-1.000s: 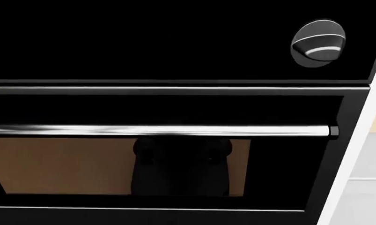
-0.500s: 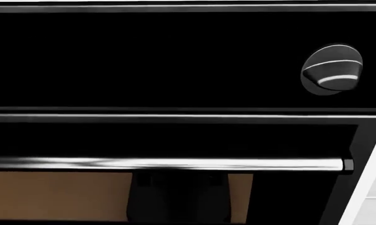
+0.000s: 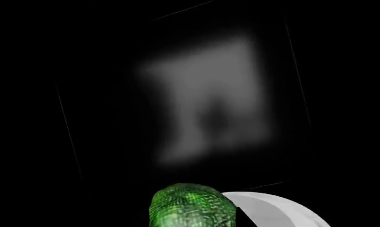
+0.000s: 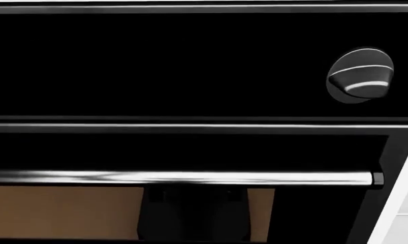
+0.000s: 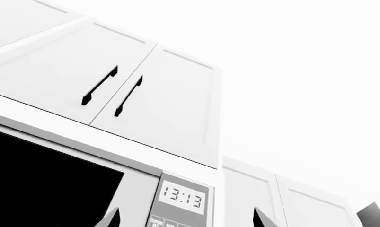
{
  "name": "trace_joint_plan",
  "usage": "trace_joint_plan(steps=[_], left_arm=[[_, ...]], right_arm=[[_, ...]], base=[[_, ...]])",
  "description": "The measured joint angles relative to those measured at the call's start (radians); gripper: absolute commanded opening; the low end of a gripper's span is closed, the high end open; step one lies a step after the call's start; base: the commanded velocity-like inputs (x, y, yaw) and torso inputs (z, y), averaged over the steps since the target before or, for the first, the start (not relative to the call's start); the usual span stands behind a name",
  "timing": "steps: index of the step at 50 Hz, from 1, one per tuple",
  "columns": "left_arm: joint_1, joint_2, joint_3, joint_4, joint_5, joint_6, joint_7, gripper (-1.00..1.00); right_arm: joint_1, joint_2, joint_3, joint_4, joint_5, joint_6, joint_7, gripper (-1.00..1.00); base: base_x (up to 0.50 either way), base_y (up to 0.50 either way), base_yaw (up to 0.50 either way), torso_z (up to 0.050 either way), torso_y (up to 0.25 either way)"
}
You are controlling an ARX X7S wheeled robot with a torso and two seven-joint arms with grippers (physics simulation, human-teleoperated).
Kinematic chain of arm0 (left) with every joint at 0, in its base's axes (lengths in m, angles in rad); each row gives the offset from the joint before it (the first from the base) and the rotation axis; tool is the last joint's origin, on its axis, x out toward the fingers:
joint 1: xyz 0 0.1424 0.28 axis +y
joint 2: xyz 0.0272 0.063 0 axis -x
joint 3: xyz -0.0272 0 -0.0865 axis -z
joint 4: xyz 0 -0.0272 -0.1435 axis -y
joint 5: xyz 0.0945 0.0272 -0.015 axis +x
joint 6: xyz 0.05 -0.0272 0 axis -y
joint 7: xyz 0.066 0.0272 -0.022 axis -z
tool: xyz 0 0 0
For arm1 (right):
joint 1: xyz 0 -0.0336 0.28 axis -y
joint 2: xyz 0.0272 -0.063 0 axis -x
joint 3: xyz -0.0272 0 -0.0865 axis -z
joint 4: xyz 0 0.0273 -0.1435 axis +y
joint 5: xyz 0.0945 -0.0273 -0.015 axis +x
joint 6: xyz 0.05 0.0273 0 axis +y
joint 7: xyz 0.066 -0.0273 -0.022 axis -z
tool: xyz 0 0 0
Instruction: Pick the broccoli from the counter and place it in the microwave.
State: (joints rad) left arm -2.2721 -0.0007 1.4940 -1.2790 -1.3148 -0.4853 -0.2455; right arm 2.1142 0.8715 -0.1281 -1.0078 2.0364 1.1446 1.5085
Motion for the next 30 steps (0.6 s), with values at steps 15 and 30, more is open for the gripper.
trace_joint_plan(steps=[15, 30], left_arm=[[0.008, 0.0, -0.187, -0.022, 0.192, -0.035, 0.026, 1.0], [-0.05, -0.007, -0.537, -0.001, 0.47, -0.029, 0.082, 1.0]], right_arm=[[0.023, 0.02, -0.027, 0.002, 0.014, -0.032, 0.008, 1.0], [0.011, 0.022, -0.03, -0.004, -0.005, -0.042, -0.007, 1.0]], base=[[0.0, 0.0, 0.0, 0.0, 0.001], [0.0, 0.0, 0.0, 0.0, 0.0]])
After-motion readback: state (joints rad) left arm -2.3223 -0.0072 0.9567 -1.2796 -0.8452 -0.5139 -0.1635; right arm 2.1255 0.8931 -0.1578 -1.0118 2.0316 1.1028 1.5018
